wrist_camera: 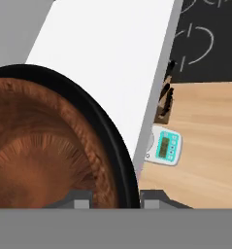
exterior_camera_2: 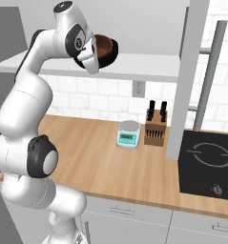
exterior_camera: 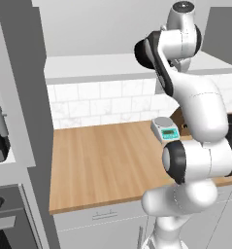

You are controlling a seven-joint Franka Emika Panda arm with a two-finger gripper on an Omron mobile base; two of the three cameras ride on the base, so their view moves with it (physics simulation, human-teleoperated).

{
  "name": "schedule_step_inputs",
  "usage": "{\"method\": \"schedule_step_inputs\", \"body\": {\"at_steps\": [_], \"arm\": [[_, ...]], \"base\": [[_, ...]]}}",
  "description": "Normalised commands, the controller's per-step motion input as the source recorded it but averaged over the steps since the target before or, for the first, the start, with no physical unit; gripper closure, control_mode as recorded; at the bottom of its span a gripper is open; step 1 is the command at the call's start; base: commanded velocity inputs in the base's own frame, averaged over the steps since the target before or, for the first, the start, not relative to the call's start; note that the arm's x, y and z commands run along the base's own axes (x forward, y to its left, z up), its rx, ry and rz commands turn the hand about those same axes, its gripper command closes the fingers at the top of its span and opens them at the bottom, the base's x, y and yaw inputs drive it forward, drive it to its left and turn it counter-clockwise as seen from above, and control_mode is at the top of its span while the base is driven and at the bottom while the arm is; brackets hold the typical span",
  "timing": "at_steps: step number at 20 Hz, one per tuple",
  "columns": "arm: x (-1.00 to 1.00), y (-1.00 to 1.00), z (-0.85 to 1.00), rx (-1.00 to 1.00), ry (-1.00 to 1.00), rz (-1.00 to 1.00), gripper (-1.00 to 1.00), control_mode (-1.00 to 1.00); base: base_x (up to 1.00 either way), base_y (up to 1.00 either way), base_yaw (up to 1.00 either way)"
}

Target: Pick up the bowls on the counter and stack them on top of one another in the open cabinet. Place the smaller bowl on top of the larger bowl.

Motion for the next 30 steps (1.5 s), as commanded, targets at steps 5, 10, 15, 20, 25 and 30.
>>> {"method": "schedule_step_inputs", "body": {"at_steps": [5,10,15,20,25,30], "arm": [[0.81,0.13,-0.28,0.0,0.03,0.0,-1.0,-1.0],[0.05,-0.01,-0.09,0.0,-0.09,0.0,-1.0,-1.0],[-0.8,-0.31,-0.37,0.02,-0.24,0.0,-1.0,-1.0],[-1.0,-0.73,-1.0,0.09,-0.37,0.0,-1.0,-1.0],[-1.0,-0.83,-1.0,0.07,-0.16,0.0,-1.0,-1.0],[-1.0,-0.9,-1.0,0.03,-0.09,0.0,-1.0,-1.0]], "base": [[0.0,0.0,0.0],[0.0,0.0,0.0],[0.0,0.0,0.0],[0.0,0.0,0.0],[0.0,0.0,0.0],[0.0,0.0,0.0]]}}
